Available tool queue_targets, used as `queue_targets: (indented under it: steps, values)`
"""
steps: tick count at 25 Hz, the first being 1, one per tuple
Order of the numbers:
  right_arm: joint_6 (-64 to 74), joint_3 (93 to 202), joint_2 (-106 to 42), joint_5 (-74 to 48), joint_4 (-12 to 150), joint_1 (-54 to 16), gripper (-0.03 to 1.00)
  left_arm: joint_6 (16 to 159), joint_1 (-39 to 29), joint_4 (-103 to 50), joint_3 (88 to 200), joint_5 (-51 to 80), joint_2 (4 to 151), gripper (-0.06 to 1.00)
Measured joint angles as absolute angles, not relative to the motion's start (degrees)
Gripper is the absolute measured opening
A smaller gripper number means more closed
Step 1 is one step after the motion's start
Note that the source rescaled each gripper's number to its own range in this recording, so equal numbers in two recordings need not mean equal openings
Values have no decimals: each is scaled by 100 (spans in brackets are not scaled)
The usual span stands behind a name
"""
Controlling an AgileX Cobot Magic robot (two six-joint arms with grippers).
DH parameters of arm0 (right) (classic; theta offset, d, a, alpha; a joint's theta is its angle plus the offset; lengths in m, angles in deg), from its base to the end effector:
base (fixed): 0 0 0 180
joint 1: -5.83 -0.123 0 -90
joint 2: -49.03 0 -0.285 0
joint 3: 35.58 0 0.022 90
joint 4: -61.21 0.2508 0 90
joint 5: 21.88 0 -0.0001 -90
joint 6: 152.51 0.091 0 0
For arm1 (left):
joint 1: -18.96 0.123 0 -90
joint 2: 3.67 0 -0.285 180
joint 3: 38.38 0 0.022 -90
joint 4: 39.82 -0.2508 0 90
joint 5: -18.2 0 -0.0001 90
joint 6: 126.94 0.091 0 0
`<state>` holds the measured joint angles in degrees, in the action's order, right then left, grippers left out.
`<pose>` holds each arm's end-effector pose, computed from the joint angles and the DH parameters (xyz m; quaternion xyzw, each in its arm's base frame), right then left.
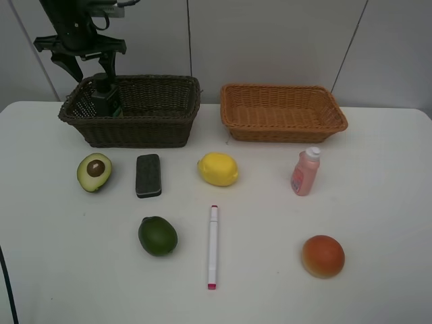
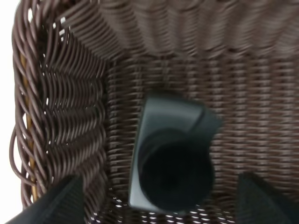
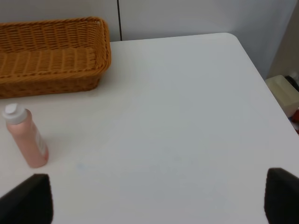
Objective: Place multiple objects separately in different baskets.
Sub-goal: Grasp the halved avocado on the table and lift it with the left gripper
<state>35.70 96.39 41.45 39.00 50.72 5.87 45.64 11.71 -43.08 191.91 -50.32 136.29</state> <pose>-0.0073 -0.0145 0.2808 0.0651 0.8443 -0.0538 0.5293 0.4992 -0.0586 0.2454 0.0038 0.9816 0.0036 0.1911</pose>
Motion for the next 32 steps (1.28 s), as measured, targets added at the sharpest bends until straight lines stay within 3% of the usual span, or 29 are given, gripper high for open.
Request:
queue_targets:
  steps: [4,7,19,26,32]
  values:
    - [3570,9639,4145,3900,5072,587,100,4565,1160,-3791,19117,-5037,13210,71]
    - [3570,9639,4145,3900,5072,587,100,4609,1113,-3710,18379,-5037,12560,71]
    - [3570,9639,4145,3900,5072,587,100,4676,1094,-4033,13313,-5029,8599,71]
    - [3570,9639,4145,3900,5072,587,100,4676,1094,-4051,11492,-3538,8406,71]
    - [3570,9639,4145,3900,5072,587,100,4690,1094,-4035,11200,-2015,9054,71]
